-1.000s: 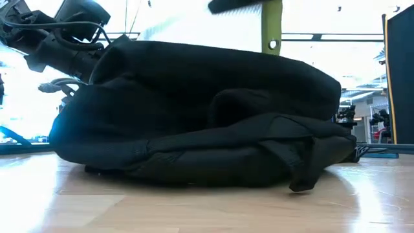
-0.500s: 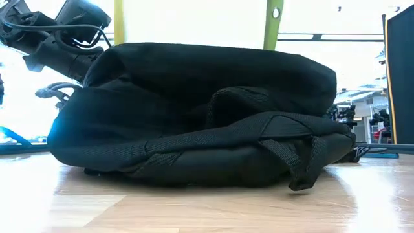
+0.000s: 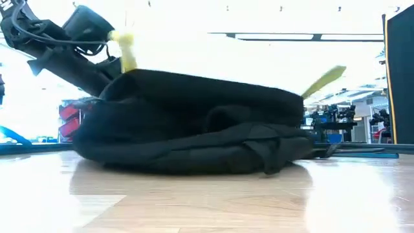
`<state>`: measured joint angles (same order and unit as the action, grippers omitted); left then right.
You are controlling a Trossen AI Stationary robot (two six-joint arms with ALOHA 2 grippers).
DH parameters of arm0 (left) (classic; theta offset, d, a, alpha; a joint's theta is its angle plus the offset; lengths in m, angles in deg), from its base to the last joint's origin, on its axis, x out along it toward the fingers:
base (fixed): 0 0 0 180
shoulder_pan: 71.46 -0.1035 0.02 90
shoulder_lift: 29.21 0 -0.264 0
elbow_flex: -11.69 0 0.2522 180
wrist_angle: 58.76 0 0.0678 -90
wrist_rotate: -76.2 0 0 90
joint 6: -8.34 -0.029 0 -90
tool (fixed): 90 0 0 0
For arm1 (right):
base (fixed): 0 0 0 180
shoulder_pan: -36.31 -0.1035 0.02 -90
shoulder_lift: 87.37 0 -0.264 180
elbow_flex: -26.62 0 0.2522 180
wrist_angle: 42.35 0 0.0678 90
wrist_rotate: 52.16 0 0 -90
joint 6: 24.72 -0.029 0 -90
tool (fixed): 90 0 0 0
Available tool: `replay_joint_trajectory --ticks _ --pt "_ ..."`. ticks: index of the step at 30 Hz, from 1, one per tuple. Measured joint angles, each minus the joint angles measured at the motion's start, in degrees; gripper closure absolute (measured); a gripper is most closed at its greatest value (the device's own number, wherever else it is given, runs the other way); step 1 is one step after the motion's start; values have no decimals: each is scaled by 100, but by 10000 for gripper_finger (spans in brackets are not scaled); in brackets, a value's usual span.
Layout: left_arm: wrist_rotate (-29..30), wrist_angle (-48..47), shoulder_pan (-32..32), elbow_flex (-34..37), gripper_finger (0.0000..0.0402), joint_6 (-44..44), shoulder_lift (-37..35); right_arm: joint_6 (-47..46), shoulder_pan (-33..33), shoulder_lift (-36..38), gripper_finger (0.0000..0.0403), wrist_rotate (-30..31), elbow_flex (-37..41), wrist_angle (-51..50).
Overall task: Unpack backpack
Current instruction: Remove the white zip bag from the black backpack
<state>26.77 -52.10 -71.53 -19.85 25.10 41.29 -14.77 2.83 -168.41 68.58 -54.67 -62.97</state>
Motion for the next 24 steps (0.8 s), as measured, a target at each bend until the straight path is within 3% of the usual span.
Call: replay_joint_trajectory --ticks 7,11,17,24 --pt "-129 7 -47 0 402 32 0 -518 -1 -136 402 -159 20 -321" --pt "-272 122 -36 2 402 30 0 -408 180 -697 381 -420 93 -368" --pt "-407 126 -36 2 402 30 0 104 295 -1744 288 -412 101 -17" --pt "-473 140 -34 2 402 28 0 775 314 -2429 164 308 98 1222"
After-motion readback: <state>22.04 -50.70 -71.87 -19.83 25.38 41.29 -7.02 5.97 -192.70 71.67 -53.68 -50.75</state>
